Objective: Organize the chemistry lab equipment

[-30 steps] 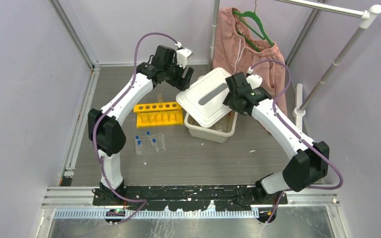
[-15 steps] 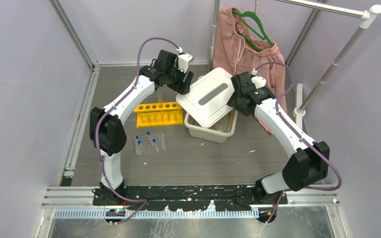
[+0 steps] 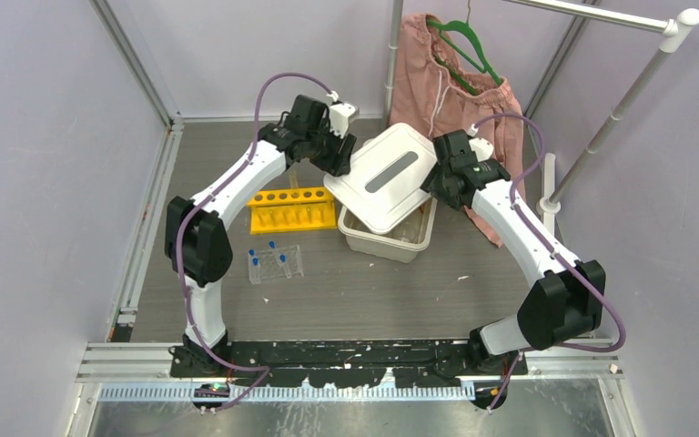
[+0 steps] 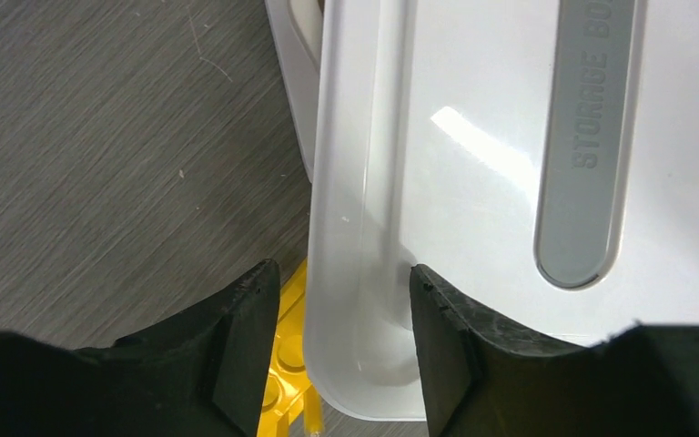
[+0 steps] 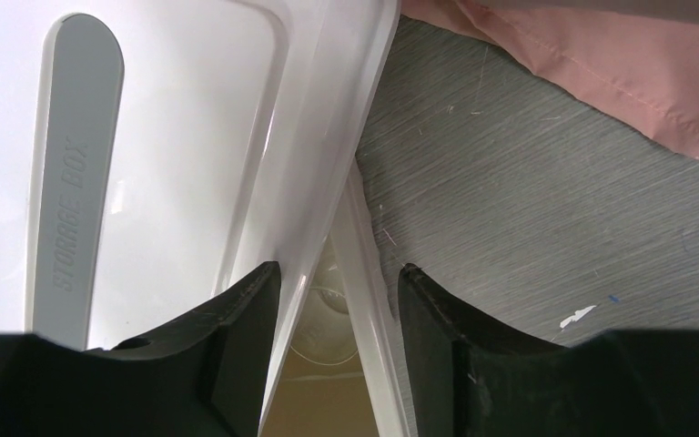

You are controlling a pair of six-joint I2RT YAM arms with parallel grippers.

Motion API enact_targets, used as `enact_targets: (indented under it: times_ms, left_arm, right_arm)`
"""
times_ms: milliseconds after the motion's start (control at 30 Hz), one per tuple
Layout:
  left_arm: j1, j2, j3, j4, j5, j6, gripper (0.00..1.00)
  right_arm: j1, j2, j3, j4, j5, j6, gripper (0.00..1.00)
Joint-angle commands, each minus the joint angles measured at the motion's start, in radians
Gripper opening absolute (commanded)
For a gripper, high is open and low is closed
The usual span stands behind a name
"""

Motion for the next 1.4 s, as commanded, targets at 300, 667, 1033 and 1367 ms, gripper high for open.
enact_targets:
  times_ms: [300,667,1033,1367]
  left_arm:
    - [-0.025,-0.104,-0.051,-0.015,0.066,0.002,0.42]
    - [-0.037,-0.180,-0.067,-0.038,0.040,0.005,0.36]
    - [-0.036,-0.129,-0.015,-0.027,-0.039,0.014,0.43]
    - [-0.037,-0.049,0.046,-0.056,-0.019,0.012,0.43]
  right_arm:
    - [-0.013,-0.063,0.004,0.023,-0.040,-0.013,0.55]
    - [-0.013,-0.013,0.000,0.055,-0.079,-0.010,0.53]
    - [-0.013,0.044,0.023,0.014,-0.049,-0.078,0.43]
    - [-0.023,0.049,0.052,-0.038,-0.104,-0.155,0.34]
